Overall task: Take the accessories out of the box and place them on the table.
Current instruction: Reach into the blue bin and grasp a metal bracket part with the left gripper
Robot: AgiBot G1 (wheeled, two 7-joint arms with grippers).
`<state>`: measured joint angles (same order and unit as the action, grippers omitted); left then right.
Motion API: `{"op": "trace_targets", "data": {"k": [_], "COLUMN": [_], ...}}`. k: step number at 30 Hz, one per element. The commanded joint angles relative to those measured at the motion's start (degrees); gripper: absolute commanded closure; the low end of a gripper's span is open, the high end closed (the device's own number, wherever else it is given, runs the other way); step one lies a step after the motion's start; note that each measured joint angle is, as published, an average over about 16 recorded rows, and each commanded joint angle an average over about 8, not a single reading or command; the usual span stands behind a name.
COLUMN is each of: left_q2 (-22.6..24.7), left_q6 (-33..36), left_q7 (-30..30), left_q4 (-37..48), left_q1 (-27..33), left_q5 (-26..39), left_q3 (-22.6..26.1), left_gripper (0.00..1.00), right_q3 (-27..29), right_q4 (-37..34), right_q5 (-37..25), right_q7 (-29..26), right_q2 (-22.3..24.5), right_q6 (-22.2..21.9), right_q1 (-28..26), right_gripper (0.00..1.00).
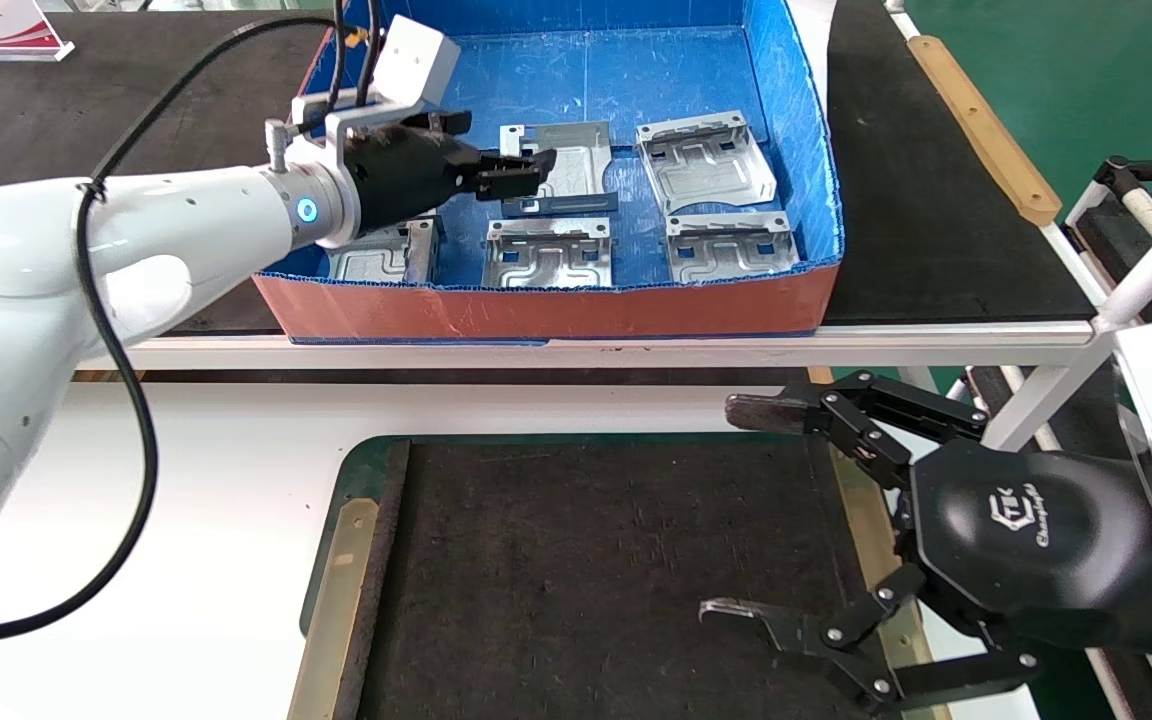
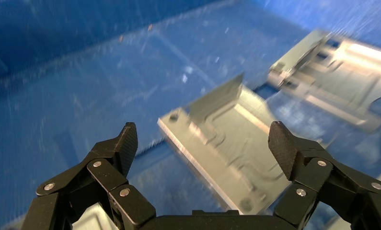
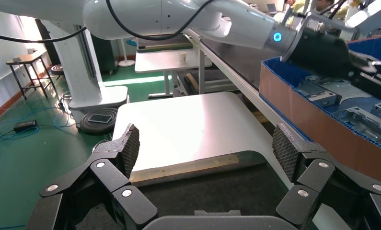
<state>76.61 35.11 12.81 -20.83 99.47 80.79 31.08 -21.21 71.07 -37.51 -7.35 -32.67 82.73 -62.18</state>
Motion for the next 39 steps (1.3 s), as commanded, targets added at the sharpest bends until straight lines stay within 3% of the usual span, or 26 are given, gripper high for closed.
{"op": "trace_targets", "data": {"k": [1, 16, 17, 18, 20, 25, 27, 28, 39], "left_q2": [0.72, 1.60, 1.64, 1.67, 1.72, 1.74, 1.72, 1.71, 1.66], "left_q6": [-1.00, -6.08, -6.45, -6.78, -7.27, -7.72, -7.62, -7.56, -7.02], "left_q7": [-0.54, 1.10, 1.23, 1.35, 1.49, 1.59, 1.57, 1.56, 1.45], "left_q4": [1.36, 0.55, 0.42, 0.29, 0.12, -0.06, -0.07, -0.07, 0.06], "left_q1": [0.19, -0.75, -0.80, -0.85, -0.90, -0.96, -0.96, -0.96, -0.96], "left_q5": [0.09, -2.81, -2.93, -3.06, -3.23, -3.43, -3.42, -3.41, -3.21], "left_q3": [0.10, 6.38, 6.82, 7.20, 7.72, 8.11, 7.99, 7.93, 7.48], "left_gripper": [0.00, 0.00, 0.04, 0.16, 0.41, 1.00, 1.00, 1.00, 1.00], "right_q3": [0.00, 0.00, 0.00, 0.00, 0.00, 0.01, 0.01, 0.01, 0.01], "right_q4": [0.00, 0.00, 0.00, -0.01, -0.01, -0.02, -0.02, -0.02, -0.02], "right_q5": [0.00, 0.00, 0.00, 0.01, 0.01, 0.01, 0.01, 0.01, 0.01], "right_q7": [0.00, 0.00, 0.00, 0.00, 0.00, 0.00, 0.00, 0.00, 0.00], "right_q2": [0.00, 0.00, 0.00, 0.00, 0.00, 0.01, 0.01, 0.01, 0.01], "right_q6": [0.00, 0.00, -0.01, -0.01, -0.01, -0.02, -0.02, -0.02, -0.02], "right_q1": [0.00, 0.00, 0.00, 0.00, 0.01, 0.01, 0.01, 0.01, 0.01], "right_gripper": [0.00, 0.00, 0.00, 0.00, 0.13, 0.75, 0.96, 1.00, 1.00]}}
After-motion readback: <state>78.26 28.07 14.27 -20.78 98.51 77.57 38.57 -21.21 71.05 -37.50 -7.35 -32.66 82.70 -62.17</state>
